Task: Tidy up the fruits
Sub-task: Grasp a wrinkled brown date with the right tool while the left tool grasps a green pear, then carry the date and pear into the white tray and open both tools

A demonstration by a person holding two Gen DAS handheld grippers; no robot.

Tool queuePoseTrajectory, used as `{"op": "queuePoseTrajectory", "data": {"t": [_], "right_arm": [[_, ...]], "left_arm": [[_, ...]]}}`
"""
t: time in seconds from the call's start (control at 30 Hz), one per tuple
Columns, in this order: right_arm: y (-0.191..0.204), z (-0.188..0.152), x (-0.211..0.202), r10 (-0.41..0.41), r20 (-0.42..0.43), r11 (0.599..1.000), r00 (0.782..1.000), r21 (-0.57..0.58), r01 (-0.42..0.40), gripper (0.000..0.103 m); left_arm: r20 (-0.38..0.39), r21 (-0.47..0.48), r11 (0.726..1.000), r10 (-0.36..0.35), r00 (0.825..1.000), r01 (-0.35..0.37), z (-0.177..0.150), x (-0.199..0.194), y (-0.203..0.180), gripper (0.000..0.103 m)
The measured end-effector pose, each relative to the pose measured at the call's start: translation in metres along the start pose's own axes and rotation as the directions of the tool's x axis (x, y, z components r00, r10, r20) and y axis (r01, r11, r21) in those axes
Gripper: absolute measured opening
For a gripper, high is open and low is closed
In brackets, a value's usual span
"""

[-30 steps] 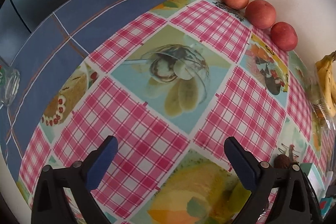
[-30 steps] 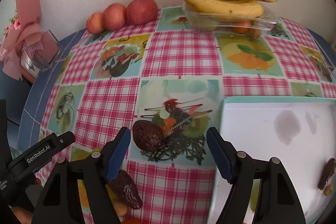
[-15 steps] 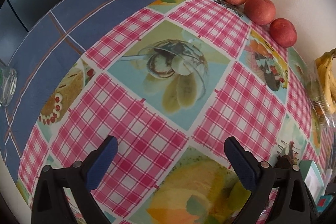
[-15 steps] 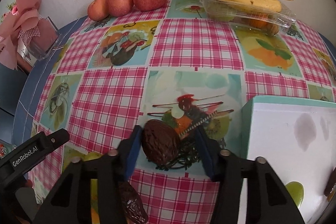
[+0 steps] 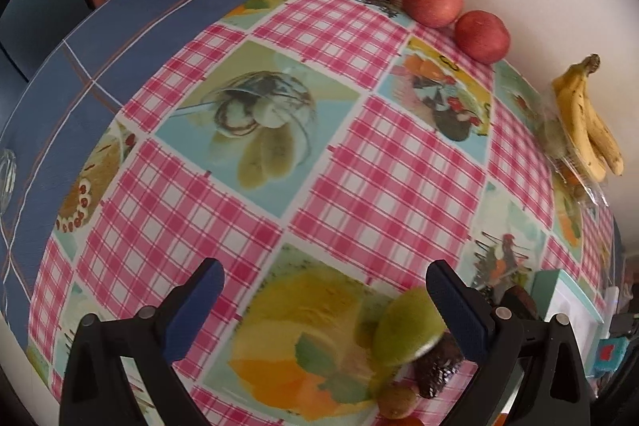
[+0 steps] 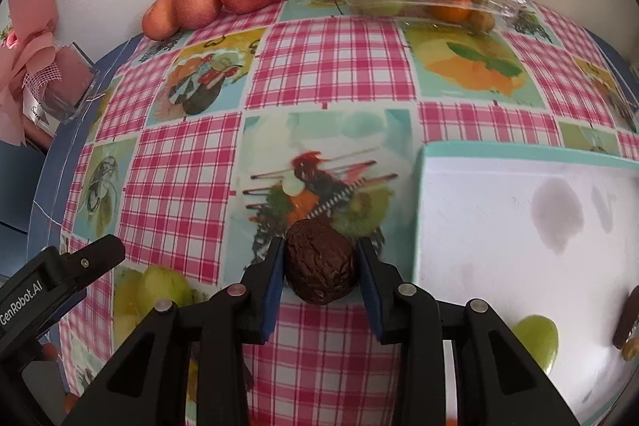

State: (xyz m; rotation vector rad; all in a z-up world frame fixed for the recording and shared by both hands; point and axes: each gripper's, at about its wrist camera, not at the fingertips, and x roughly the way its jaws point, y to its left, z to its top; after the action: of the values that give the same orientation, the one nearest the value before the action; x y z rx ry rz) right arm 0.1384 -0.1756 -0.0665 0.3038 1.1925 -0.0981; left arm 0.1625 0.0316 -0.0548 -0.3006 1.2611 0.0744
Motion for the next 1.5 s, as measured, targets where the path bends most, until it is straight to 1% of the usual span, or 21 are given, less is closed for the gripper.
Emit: {"op": "queuePoseTrajectory", "data": {"t": [0.1, 0.17, 0.23, 0.37, 0.47, 0.53, 0.57, 0.7, 0.77, 0.83, 1.03, 1.13, 1.33, 1.5], "right_arm": [[-0.004, 0.002, -0.012, 0.016, 0.014, 1.0, 1.0, 0.019, -0.017, 0.037], [-0.007, 0.003, -0.022, 0.002, 0.026, 1.0, 1.0, 0.027, -0.002, 0.037], [-0.011, 0.005, -0.033, -0.018, 0.046, 0.999, 0.999, 0.03, 0.017, 0.037], [-0.024, 0.008, -0.051, -0.026, 0.07, 0.998, 0.997, 0.063, 0.021, 0.037], [-0.034, 0.009, -0.06, -0.032, 0.086, 0.996, 0.996, 0.082, 0.025, 0.037], [-0.039, 0.009, -0.066, -0.03, 0.093, 0.995, 0.995, 0.093, 0.021, 0.037], [-0.041, 0.01, -0.068, -0.03, 0.097, 0.995, 0.995, 0.098, 0.02, 0.037], [-0.05, 0.01, -0.081, -0.027, 0.117, 0.993, 0.993, 0.118, 0.013, 0.037], [-0.051, 0.012, -0.087, -0.028, 0.131, 0.992, 0.991, 0.123, 0.012, 0.037], [-0.053, 0.013, -0.095, -0.027, 0.149, 0.992, 0.988, 0.127, 0.008, 0.037], [-0.06, 0.015, -0.112, -0.027, 0.191, 0.99, 0.981, 0.142, 0.0, 0.037], [-0.066, 0.015, -0.119, -0.034, 0.207, 0.988, 0.978, 0.154, 0.002, 0.037], [-0.087, 0.015, -0.132, -0.057, 0.232, 0.98, 0.971, 0.197, 0.01, 0.037], [-0.113, 0.012, -0.145, -0.094, 0.254, 0.968, 0.963, 0.251, 0.028, 0.037]], "left_arm": [[-0.006, -0.019, 1.0, -0.025, 1.0, 0.025, 0.0, 0.0, -0.003, 0.101], [-0.014, -0.015, 0.999, -0.041, 0.999, 0.041, -0.002, 0.001, -0.003, 0.096], [-0.033, -0.001, 0.998, -0.06, 0.998, 0.06, -0.005, 0.005, -0.008, 0.087], [-0.073, 0.021, 0.994, -0.108, 0.991, 0.11, -0.011, 0.01, -0.02, 0.078], [-0.078, 0.056, 0.992, -0.107, 0.991, 0.112, -0.015, 0.009, -0.032, 0.074], [-0.084, 0.071, 0.991, -0.108, 0.991, 0.115, -0.017, 0.009, -0.037, 0.066], [-0.089, 0.076, 0.99, -0.11, 0.99, 0.117, -0.019, 0.01, -0.038, 0.065], [-0.099, 0.08, 0.991, -0.098, 0.99, 0.106, -0.022, 0.011, -0.041, 0.056], [-0.103, 0.076, 0.992, -0.097, 0.99, 0.105, -0.022, 0.013, -0.04, 0.054], [-0.104, 0.072, 0.991, -0.105, 0.989, 0.113, -0.023, 0.012, -0.04, 0.046], [-0.101, 0.074, 0.991, -0.106, 0.989, 0.114, -0.024, 0.008, -0.039, 0.045], [-0.085, 0.076, 0.99, -0.109, 0.99, 0.116, -0.022, 0.004, -0.041, 0.045], [-0.028, 0.095, 0.986, -0.137, 0.99, 0.139, -0.02, -0.023, -0.043, 0.045], [0.022, 0.142, 0.976, -0.167, 0.986, 0.163, -0.023, -0.05, -0.06, 0.045]]}}
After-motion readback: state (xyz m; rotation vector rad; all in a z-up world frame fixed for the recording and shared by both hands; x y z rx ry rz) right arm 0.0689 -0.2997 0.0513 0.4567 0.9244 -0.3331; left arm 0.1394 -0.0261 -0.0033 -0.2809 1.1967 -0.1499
